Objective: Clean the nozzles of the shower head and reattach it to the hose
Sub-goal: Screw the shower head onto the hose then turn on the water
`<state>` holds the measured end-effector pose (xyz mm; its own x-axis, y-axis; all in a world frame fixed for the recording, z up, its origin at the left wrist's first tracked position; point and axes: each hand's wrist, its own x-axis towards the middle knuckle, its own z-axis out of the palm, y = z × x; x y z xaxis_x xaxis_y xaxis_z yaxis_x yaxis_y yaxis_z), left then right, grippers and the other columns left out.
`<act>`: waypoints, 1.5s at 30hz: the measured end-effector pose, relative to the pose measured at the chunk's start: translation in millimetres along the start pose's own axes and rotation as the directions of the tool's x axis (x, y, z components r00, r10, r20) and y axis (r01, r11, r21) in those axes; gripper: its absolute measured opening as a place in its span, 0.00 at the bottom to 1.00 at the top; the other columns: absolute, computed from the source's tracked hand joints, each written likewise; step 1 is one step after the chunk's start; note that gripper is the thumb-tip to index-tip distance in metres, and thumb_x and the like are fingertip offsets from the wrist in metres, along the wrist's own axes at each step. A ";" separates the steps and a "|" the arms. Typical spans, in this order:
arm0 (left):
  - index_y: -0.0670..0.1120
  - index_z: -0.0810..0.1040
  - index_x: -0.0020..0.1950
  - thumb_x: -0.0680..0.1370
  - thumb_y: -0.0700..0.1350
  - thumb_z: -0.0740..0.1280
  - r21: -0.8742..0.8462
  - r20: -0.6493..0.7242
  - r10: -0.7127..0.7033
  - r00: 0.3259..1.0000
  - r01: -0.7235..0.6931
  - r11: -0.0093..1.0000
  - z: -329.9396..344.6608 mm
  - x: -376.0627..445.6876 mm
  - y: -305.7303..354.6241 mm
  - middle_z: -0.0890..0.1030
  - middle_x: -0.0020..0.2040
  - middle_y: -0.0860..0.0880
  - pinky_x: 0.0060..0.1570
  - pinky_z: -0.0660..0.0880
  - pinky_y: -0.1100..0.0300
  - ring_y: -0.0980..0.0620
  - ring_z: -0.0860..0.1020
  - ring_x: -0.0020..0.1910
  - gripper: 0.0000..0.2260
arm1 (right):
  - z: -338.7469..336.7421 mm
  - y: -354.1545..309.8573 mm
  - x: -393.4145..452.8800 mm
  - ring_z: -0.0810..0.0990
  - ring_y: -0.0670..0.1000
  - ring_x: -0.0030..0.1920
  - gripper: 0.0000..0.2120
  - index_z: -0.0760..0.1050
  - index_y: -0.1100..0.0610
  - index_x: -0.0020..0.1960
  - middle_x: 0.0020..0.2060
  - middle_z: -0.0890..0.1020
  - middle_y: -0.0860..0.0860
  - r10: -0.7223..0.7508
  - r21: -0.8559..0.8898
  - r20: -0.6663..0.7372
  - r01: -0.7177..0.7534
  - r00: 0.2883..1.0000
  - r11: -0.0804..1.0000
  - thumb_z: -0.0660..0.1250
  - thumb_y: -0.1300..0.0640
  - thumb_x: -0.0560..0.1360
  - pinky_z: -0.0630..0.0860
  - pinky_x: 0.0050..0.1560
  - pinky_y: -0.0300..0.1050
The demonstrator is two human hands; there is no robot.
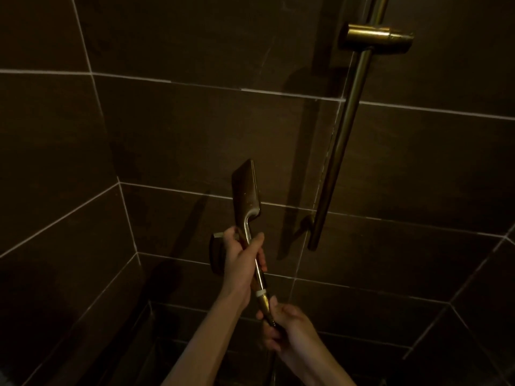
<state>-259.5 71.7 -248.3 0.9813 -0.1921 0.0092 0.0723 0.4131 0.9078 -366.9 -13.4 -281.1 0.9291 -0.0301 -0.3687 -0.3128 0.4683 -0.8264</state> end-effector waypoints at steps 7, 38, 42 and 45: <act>0.52 0.70 0.59 0.79 0.44 0.68 -0.092 0.051 0.045 0.998 -0.041 0.995 3.8 -7.5 2.7 0.80 0.35 0.53 0.31 0.75 0.62 0.56 0.77 0.31 0.11 | -3.0 -0.8 -4.3 0.62 0.48 0.22 0.19 0.74 0.67 0.46 0.24 0.65 0.52 -0.030 0.056 0.020 0.029 0.999 0.998 0.62 0.49 0.74 0.59 0.31 0.43; 0.49 0.80 0.60 0.78 0.44 0.68 -0.137 0.166 -0.078 0.983 0.102 0.985 5.1 -7.3 7.9 0.85 0.45 0.52 0.45 0.78 0.61 0.54 0.83 0.44 0.11 | -8.3 -1.2 -6.3 0.62 0.47 0.23 0.18 0.74 0.67 0.46 0.25 0.65 0.52 -0.088 0.105 0.018 0.086 0.996 0.991 0.61 0.50 0.77 0.56 0.33 0.44; 0.43 0.80 0.61 0.77 0.43 0.67 -0.152 0.240 -0.105 0.965 0.144 0.978 -3.7 -5.6 15.4 0.84 0.48 0.45 0.48 0.79 0.59 0.49 0.83 0.49 0.13 | -11.2 -4.9 -6.3 0.61 0.47 0.23 0.18 0.73 0.67 0.46 0.26 0.64 0.52 -0.090 0.096 -0.006 0.090 0.996 0.991 0.61 0.50 0.76 0.56 0.33 0.44; 0.41 0.78 0.60 0.82 0.38 0.60 -0.196 0.231 -0.089 0.969 0.136 0.971 -6.6 -6.0 15.5 0.86 0.47 0.42 0.45 0.81 0.57 0.46 0.85 0.49 0.10 | -13.8 -4.3 -4.2 0.61 0.47 0.24 0.18 0.73 0.67 0.47 0.26 0.64 0.51 -0.089 0.097 0.028 0.086 0.996 0.992 0.62 0.49 0.76 0.55 0.34 0.46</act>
<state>-263.1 85.1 -237.0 0.9032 -0.4284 0.0252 0.2382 0.5493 0.8010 -372.2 -27.5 -281.9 0.9583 -0.0470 -0.2819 -0.2114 0.5474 -0.8098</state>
